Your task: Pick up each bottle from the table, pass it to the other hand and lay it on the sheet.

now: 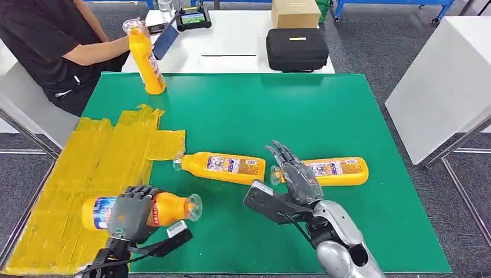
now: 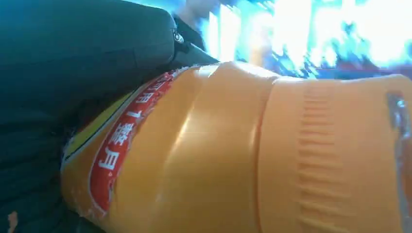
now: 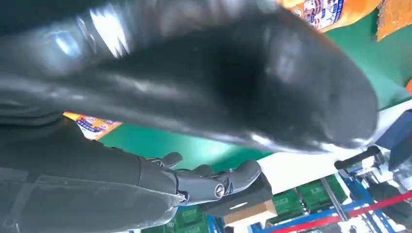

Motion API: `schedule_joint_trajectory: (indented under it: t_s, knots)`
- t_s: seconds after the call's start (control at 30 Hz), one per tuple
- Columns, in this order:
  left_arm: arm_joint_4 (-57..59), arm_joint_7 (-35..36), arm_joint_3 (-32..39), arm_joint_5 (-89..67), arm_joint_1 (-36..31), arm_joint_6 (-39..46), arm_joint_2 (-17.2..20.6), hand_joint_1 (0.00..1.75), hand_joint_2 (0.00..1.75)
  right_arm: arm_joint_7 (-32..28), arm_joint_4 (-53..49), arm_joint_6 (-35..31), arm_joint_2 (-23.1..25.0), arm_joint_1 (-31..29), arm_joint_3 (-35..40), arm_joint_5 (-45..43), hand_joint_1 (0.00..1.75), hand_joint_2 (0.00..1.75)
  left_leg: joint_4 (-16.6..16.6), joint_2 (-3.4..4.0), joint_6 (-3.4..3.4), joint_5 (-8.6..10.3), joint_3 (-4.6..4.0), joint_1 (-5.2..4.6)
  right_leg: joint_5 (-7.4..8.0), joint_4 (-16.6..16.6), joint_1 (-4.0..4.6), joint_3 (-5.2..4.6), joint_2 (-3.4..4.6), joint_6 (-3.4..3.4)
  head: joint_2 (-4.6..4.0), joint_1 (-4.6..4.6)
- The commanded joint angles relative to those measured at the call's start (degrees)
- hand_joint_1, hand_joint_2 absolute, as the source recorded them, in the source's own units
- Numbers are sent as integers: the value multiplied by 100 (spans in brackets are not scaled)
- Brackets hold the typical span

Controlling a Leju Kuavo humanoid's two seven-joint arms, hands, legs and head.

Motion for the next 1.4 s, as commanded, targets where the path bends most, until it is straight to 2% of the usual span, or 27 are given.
schedule_joint_trajectory:
  t_s: [0.03,0.13,0.17,0.7,0.73,0.83,1.17,1.27,1.33,1.4]
  knots:
    - [1594,229,-1621,-38,-702,-416,793,0,175,5,83,-27,-268,24,-21,-139,0,0,-13,-7,-17,0,23,3,-5,-11,3,25,-16,0,0,0]
    - [1744,260,-1677,73,-870,-900,865,0,175,18,90,-14,-307,40,-31,-174,0,0,-9,-9,-17,-1,17,5,-5,-9,5,20,-19,0,0,-2]
    - [1817,270,-1727,66,-960,-1039,897,0,0,28,102,-12,-329,45,-31,-186,0,0,-10,-8,-23,-4,26,7,-8,-10,7,29,-21,-1,0,-2]
    - [1946,421,-1717,186,-1258,-1346,936,0,0,114,86,-32,-455,199,-132,-202,0,0,-10,-33,-9,15,39,4,2,-10,3,64,-42,3,0,0]
    - [1915,467,-1670,232,-1268,-1317,948,0,0,177,103,-16,-470,199,-141,-147,0,175,-9,-35,-4,16,39,1,2,-6,0,63,-42,3,0,-2]
    - [1635,734,-1365,381,-1247,-1144,1008,0,0,213,182,-4,-509,214,-208,-94,0,175,-7,-29,-7,15,37,5,4,-7,3,62,-39,3,0,0]
    - [1583,816,-1279,459,-1187,-1102,984,0,0,241,181,9,-513,208,-204,-52,0,175,-6,-16,-17,12,32,11,5,-6,9,48,-30,0,0,-2]
    - [855,1005,-486,1079,-818,-141,928,0,0,289,202,-4,-630,269,-272,13,0,175,-4,-9,-12,11,30,13,5,-6,11,44,-27,1,0,0]
    - [464,826,-149,1524,-641,252,900,0,0,285,208,-9,-705,300,-299,6,0,175,2,0,-13,7,25,18,4,-3,14,42,-22,3,0,0]
    - [-234,294,363,2336,-341,926,755,0,0,277,214,-31,-809,358,-328,41,0,175,5,5,-11,8,18,20,4,0,16,32,-17,3,0,-2]
